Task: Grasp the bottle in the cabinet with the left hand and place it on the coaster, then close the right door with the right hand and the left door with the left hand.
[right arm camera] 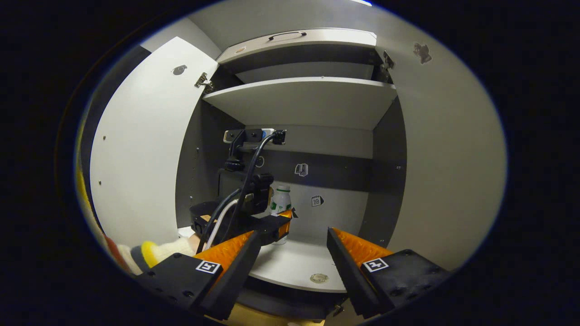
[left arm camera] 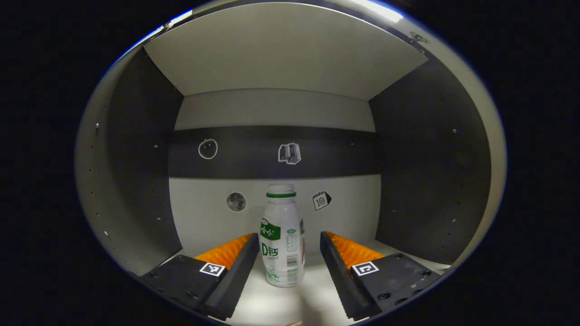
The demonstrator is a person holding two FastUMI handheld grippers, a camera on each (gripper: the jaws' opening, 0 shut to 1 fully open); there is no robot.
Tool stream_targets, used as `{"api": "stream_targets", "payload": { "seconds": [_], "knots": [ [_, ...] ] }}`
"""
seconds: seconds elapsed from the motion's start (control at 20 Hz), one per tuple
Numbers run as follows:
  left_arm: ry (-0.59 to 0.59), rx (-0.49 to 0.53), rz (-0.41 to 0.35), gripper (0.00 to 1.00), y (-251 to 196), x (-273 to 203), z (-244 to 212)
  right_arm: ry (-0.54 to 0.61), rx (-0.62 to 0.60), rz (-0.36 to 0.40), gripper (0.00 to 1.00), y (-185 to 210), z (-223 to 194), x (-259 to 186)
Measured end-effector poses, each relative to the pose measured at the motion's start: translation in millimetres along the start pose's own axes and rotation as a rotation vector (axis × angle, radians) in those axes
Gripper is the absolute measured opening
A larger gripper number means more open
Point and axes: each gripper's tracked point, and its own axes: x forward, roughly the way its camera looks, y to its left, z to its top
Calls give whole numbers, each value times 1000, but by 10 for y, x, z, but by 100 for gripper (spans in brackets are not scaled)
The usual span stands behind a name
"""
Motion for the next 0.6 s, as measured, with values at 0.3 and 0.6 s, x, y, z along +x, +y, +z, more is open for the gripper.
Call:
{"api": "stream_targets", "payload": {
  "seconds": [0.3, 0.6],
  "knots": [
    [32, -8, -5, 87, 20, 270, -151, 36, 28, 19, 98, -21, -164, 166],
    [54, -25, -10, 87, 34, 527, -215, 61, 27, 1, 98, -94, -284, 266]
  ]
}}
